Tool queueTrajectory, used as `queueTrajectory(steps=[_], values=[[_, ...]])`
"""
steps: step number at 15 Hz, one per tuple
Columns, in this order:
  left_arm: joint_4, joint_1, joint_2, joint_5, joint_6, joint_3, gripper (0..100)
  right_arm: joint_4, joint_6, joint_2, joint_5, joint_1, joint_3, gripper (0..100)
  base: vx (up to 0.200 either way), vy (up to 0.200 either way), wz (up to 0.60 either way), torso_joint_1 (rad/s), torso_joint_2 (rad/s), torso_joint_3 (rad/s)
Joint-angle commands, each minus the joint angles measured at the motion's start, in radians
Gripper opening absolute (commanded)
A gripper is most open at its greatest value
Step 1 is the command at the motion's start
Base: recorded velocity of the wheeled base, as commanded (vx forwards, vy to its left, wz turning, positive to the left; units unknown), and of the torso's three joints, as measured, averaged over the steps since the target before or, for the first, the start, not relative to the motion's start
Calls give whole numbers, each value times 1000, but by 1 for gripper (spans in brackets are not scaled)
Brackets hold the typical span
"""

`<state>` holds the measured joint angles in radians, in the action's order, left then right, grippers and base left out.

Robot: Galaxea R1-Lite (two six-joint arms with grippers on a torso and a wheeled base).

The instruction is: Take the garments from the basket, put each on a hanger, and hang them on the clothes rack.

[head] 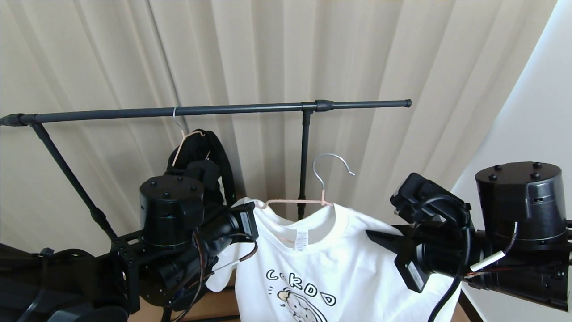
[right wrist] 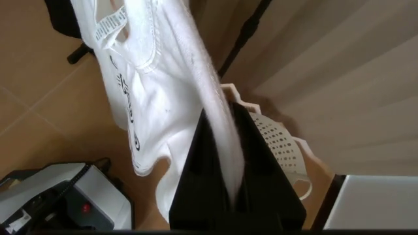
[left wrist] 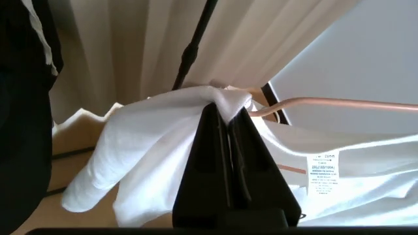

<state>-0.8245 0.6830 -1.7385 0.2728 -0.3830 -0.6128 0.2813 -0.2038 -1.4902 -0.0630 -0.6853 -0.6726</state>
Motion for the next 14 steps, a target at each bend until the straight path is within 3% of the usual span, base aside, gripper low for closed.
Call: queueTrajectory(steps=[1, 3, 14], values=[[-1, -3, 5, 0, 9, 4, 0, -2, -3, 30, 69, 10, 21, 0, 0, 0, 0, 0, 0, 0], [-1, -2, 16, 0, 15, 11, 0, 1, -3, 41, 137, 15, 33, 0, 0, 0, 0, 0, 0, 0], [-1, 136, 109, -4, 16, 53, 0, 157, 98, -117, 100, -36, 60, 0, 0, 0, 0, 0, 0, 0]])
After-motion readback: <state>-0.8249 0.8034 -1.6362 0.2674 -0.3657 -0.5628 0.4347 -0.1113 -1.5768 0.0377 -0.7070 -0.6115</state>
